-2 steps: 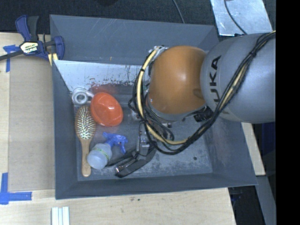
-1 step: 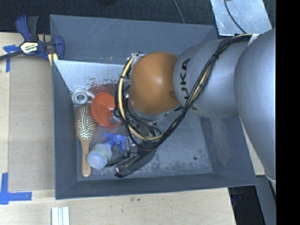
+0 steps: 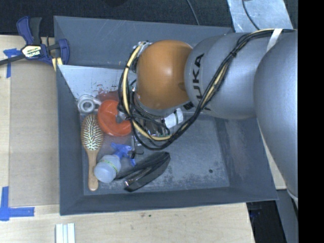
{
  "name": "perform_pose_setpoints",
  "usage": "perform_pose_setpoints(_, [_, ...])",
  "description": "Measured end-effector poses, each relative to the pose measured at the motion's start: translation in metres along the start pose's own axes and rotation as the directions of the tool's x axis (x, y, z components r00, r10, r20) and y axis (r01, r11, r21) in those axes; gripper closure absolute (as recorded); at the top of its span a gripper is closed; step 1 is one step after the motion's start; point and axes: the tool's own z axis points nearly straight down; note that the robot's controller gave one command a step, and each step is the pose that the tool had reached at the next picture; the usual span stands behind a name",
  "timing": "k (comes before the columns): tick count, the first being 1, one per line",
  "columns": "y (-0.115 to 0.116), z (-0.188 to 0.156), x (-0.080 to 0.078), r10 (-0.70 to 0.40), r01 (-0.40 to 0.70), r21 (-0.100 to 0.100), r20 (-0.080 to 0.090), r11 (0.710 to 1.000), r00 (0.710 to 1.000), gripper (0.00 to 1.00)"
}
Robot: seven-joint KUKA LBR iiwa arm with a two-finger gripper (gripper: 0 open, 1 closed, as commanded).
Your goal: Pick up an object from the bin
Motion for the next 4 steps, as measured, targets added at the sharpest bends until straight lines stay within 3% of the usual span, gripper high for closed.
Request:
perform_pose_setpoints(1, [0.050, 0.035, 0.016, -0.400, 0.400, -0.004, -0.010, 0.916, 0.916, 0.00])
perform_pose_setpoints(2, [0.004, 0.071, 0.020, -0.044, 0.044, 0.001, 0.014, 0.999, 0.999, 0.00])
perform_pose_setpoints(3, [0.002, 0.072, 0.000, -0.405, 0.405, 0.000, 0.000, 0.914, 0.914, 1.00])
perform_pose_setpoints(4, [0.002, 0.071, 0.000, -0.404, 0.404, 0.000, 0.000, 0.915, 0.915, 1.00])
